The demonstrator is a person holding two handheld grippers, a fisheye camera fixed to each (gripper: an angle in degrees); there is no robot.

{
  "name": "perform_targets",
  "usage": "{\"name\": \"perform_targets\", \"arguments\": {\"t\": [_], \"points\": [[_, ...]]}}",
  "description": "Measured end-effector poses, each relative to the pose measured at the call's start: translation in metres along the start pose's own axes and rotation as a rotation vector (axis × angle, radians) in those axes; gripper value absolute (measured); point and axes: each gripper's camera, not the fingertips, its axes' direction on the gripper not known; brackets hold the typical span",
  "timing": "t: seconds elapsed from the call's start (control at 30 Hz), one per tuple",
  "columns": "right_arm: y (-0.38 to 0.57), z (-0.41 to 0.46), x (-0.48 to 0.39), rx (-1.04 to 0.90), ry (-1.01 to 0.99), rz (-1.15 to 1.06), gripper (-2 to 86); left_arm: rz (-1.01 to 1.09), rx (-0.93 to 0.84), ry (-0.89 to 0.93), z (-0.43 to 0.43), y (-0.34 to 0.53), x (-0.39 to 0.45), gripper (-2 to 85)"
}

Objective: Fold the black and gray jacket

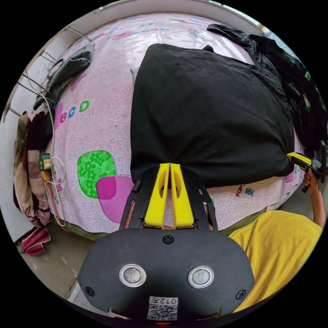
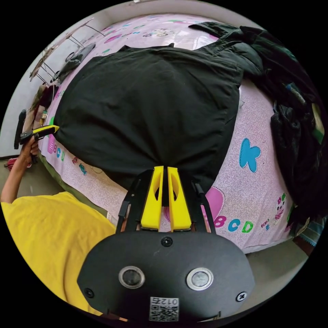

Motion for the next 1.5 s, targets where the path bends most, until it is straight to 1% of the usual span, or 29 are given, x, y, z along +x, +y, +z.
{"name": "perform_targets", "arguments": {"t": [0.07,0.13,0.2,0.23,0.27,0.3,0.4,0.47,0.53,0.67,0.93,1.03,1.1,1.13,1.2,1.23,1.27,1.3,1.33,1.37,1.4,1.43,1.47,1.5], "points": [[0.02,-0.018,0.019,0.086,-0.037,0.034,3.1,0.033,0.073,0.042,-0.02,0.003,0.011,-0.1],[0.037,-0.023,0.044,0.115,-0.1,0.096,3.8,0.09,0.106,0.091,-0.033,0.001,0.029,-0.1],[0.053,-0.021,0.07,0.113,-0.197,0.158,4.6,0.225,0.121,0.15,-0.038,-0.006,0.068,-0.1],[0.064,-0.018,0.086,0.119,-0.251,0.209,5.0,0.27,0.118,0.156,-0.038,-0.007,0.08,-0.1],[0.076,-0.015,0.097,0.129,-0.308,0.248,5.2,0.37,0.108,0.163,-0.037,-0.008,0.105,-0.1],[0.082,-0.014,0.1,0.132,-0.336,0.264,5.3,0.468,0.102,0.162,-0.036,-0.007,0.129,0.0],[0.109,-0.002,0.108,0.145,-0.444,0.332,6.4,0.654,0.109,0.141,-0.033,0.002,0.174,0.1],[0.129,0.015,0.111,0.156,-0.594,0.405,7.5,0.71,0.135,0.119,-0.033,0.006,0.191,0.1],[0.145,0.028,0.114,0.179,-0.667,0.472,8.0,0.738,0.149,0.131,-0.032,0.007,0.201,0.2],[0.171,0.052,0.117,0.243,-0.837,0.599,8.8,0.801,0.138,0.08,-0.02,0.007,0.215,0.6],[0.184,0.073,0.096,0.335,-1.014,0.727,9.8,0.786,0.106,0.048,-0.003,0.014,0.195,2.4],[0.18,0.069,0.079,0.315,-1.036,0.73,10.7,0.781,0.103,0.031,0.0,0.021,0.178,3.6],[0.18,0.06,0.066,0.296,-1.023,0.703,11.4,0.727,0.104,0.03,-0.001,0.027,0.152,4.4],[0.182,0.052,0.056,0.279,-0.982,0.672,11.6,0.702,0.105,0.035,-0.001,0.028,0.143,4.6],[0.186,0.033,0.039,0.273,-0.858,0.627,11.3,0.55,0.098,0.051,0.002,0.033,0.095,5.1],[0.187,0.018,0.026,0.282,-0.76,0.587,10.8,0.501,0.092,0.059,0.003,0.034,0.08,5.2],[0.185,0.001,0.01,0.289,-0.667,0.528,10.4,0.394,0.075,0.083,0.006,0.036,0.048,5.4],[0.183,-0.008,0.001,0.296,-0.62,0.49,10.3,0.274,0.061,0.107,0.01,0.039,0.012,5.6],[0.175,-0.025,-0.022,0.306,-0.528,0.397,10.1,0.206,0.058,0.117,0.011,0.042,-0.008,5.6],[0.165,-0.04,-0.048,0.31,-0.452,0.292,10.0,0.063,0.064,0.146,0.015,0.048,-0.049,5.8],[0.159,-0.046,-0.061,0.31,-0.422,0.239,10.0,-0.087,0.068,0.182,0.02,0.058,-0.092,5.9],[0.145,-0.057,-0.091,0.308,-0.373,0.135,9.9,-0.162,0.067,0.201,0.024,0.063,-0.114,5.9],[0.131,-0.065,-0.122,0.299,-0.335,0.022,9.8,-0.302,0.066,0.255,0.032,0.074,-0.155,6.1],[0.123,-0.068,-0.139,0.292,-0.314,-0.036,9.8,-0.406,0.073,0.318,0.042,0.085,-0.189,6.2]]}}
